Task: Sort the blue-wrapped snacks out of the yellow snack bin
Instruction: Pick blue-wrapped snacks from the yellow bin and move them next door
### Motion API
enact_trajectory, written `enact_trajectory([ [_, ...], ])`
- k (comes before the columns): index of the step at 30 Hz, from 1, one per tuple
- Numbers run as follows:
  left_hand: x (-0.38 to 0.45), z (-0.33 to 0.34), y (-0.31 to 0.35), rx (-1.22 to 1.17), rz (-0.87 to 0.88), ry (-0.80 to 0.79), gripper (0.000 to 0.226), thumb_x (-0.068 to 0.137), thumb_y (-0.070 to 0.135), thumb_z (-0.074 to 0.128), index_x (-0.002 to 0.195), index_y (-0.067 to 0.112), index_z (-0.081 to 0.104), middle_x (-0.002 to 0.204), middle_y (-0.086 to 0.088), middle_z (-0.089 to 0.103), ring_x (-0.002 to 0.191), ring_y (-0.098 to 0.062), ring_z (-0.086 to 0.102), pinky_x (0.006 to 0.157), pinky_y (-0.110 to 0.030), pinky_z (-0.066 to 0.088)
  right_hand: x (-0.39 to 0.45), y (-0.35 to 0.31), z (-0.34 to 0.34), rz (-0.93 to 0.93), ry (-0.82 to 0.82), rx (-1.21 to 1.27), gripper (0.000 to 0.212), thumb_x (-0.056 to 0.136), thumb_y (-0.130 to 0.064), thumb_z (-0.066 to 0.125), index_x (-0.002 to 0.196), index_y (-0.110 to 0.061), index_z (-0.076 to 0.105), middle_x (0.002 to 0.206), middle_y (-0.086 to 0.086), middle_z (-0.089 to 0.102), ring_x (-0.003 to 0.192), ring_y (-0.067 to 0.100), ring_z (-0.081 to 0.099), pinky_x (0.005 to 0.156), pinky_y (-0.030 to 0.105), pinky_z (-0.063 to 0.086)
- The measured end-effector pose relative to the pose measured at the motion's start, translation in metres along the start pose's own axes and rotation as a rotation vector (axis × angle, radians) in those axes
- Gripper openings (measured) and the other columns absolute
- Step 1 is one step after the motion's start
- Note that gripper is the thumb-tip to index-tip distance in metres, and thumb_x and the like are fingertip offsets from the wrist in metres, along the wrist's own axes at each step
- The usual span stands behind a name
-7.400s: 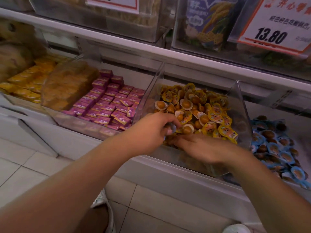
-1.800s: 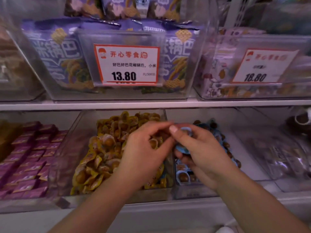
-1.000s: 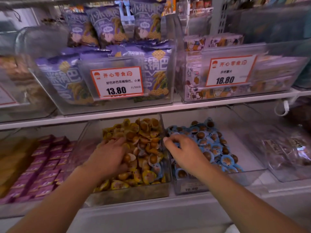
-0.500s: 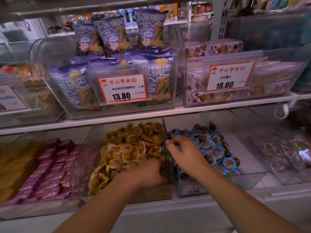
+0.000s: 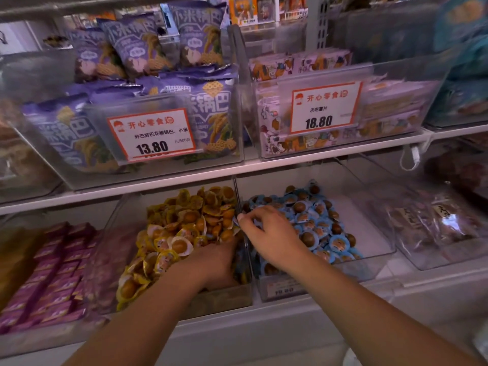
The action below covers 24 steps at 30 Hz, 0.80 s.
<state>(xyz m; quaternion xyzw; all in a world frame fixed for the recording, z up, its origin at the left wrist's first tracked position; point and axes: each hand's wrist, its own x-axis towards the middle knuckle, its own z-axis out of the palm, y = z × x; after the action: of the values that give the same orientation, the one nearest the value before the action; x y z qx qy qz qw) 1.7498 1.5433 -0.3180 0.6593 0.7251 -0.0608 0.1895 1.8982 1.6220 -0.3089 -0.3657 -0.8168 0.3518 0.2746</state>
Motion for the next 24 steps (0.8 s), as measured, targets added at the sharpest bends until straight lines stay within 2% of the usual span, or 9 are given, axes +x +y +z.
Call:
enact_trajectory([
  [4,0.006,-0.005,0.011,-0.032,-0.026,-0.113,0.074,0.082,0.04,0.071,0.144,0.026,0.033,0.134,-0.007,0.057,0.113,-0.026,0.059,0.094,-0.039,0.051,0.001,-0.001,0.001,0.005,0.005,0.004,0.039,0.096,-0.054,0.048,0.099,-0.021,0.069,0.101,-0.006,0.054,0.097,0.01,0.053,0.085,0.031,0.044],
  [6,0.006,-0.006,0.011,-0.053,-0.019,-0.166,0.065,0.086,0.038,0.067,0.143,0.025,0.038,0.133,-0.006,0.058,0.111,-0.025,0.059,0.093,-0.037,0.051,0.001,-0.001,0.001,0.009,-0.003,0.006,0.039,0.096,-0.053,0.048,0.1,-0.021,0.068,0.101,-0.006,0.054,0.095,0.01,0.053,0.084,0.031,0.044],
  [9,0.007,-0.008,0.009,-0.039,-0.013,-0.24,0.06,0.086,0.037,0.063,0.142,0.026,0.044,0.134,-0.002,0.057,0.112,-0.024,0.059,0.097,-0.042,0.051,0.001,-0.001,0.001,0.014,-0.005,0.013,0.038,0.096,-0.054,0.048,0.099,-0.022,0.067,0.1,-0.007,0.053,0.094,0.01,0.053,0.081,0.03,0.042],
  [13,0.006,-0.005,0.002,-0.128,0.022,-0.213,0.05,0.08,0.043,0.066,0.127,0.029,0.058,0.121,0.002,0.065,0.104,-0.019,0.062,0.094,-0.041,0.053,0.0,0.0,0.001,0.005,0.004,0.01,0.036,0.096,-0.054,0.047,0.095,-0.024,0.066,0.095,-0.012,0.051,0.091,0.007,0.051,0.075,0.028,0.036],
  [16,0.006,-0.004,-0.005,-0.207,0.04,-0.21,0.043,0.077,0.049,0.064,0.116,0.032,0.064,0.111,0.006,0.068,0.1,-0.014,0.063,0.095,-0.039,0.052,0.0,0.001,0.002,0.006,0.001,0.013,0.037,0.095,-0.055,0.047,0.096,-0.024,0.067,0.096,-0.01,0.052,0.092,0.008,0.052,0.076,0.028,0.036],
  [20,0.008,-0.006,-0.02,-0.349,0.039,-0.258,0.047,0.076,0.038,0.078,0.12,0.026,0.066,0.114,0.006,0.07,0.106,-0.014,0.064,0.1,-0.043,0.05,0.001,0.001,0.001,0.004,-0.008,0.018,0.037,0.095,-0.055,0.047,0.094,-0.024,0.067,0.097,-0.007,0.053,0.091,0.011,0.055,0.077,0.03,0.04],
  [22,0.007,-0.006,-0.028,-0.519,0.069,-0.236,0.032,0.08,0.03,0.081,0.106,0.013,0.07,0.098,0.002,0.072,0.092,-0.015,0.066,0.093,-0.043,0.054,0.002,0.001,0.001,0.003,-0.012,0.022,0.038,0.095,-0.055,0.047,0.094,-0.023,0.067,0.097,-0.006,0.054,0.091,0.011,0.055,0.077,0.03,0.041],
  [24,0.001,-0.008,-0.036,-0.674,0.097,-0.172,0.022,0.083,0.023,0.079,0.092,0.006,0.069,0.084,-0.006,0.07,0.079,-0.017,0.065,0.078,-0.038,0.054,0.002,0.001,0.001,0.002,-0.01,0.024,0.038,0.094,-0.056,0.047,0.093,-0.023,0.066,0.095,-0.006,0.054,0.088,0.01,0.056,0.073,0.029,0.041],
])
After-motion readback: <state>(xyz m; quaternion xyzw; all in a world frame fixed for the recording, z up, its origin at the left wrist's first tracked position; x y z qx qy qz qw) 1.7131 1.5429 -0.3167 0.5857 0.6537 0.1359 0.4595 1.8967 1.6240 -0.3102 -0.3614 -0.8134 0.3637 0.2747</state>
